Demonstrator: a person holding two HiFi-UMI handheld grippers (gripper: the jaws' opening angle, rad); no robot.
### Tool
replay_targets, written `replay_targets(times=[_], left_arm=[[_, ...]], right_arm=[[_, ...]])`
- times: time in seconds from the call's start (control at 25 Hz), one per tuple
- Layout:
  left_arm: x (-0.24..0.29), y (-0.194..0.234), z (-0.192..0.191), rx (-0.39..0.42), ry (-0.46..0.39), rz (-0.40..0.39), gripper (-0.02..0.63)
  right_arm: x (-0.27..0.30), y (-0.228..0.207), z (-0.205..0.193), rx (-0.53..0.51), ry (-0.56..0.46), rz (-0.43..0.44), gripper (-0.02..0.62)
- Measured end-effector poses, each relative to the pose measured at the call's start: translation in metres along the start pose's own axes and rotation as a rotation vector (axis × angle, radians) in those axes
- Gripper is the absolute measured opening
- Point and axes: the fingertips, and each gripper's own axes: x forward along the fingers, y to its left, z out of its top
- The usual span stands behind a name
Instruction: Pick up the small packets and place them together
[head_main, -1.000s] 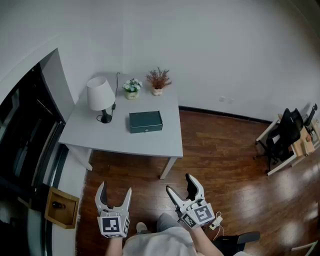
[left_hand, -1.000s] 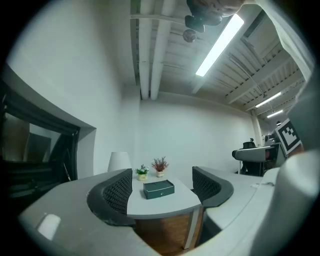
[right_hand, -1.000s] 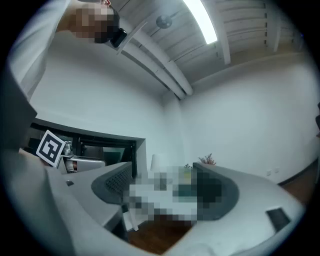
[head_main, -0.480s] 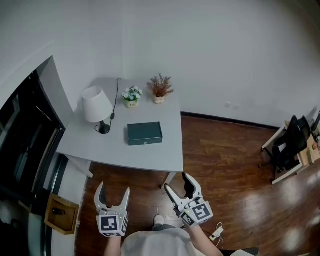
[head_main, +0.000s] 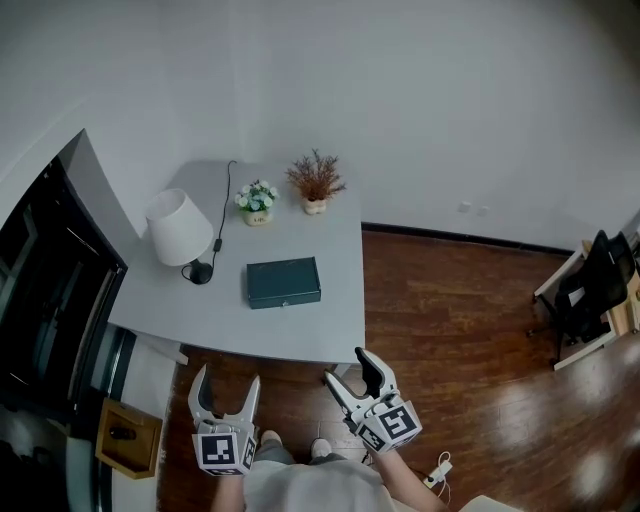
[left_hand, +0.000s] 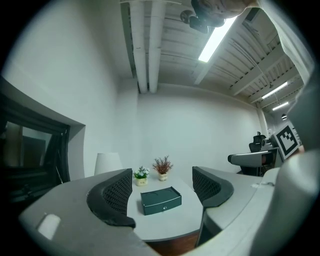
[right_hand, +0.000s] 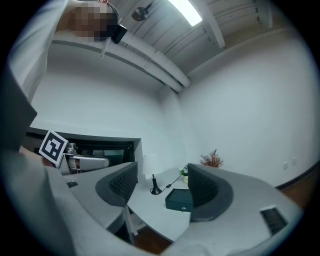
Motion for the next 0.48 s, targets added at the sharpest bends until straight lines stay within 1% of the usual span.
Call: replay_targets(times=[0.16, 0.28, 0.48], left_arm=[[0.028, 0.020, -0.008, -0.022, -0.001, -0.012, 0.360], [0.061, 0.035, -0.009, -0.019, -0.014, -0.052, 0.360], [0.111, 0.067, -0.002, -0.025, -0.050, -0.123, 0.360]], right_arm=[[0.026, -0.005, -0.015, 0.005, 0.035, 0.003, 0.312], [0.058, -0.016, -0.019, 0.039, 0.028, -0.015, 0.313], [0.119, -0.015, -0.025, 0.014, 0.055, -0.022, 0.313]])
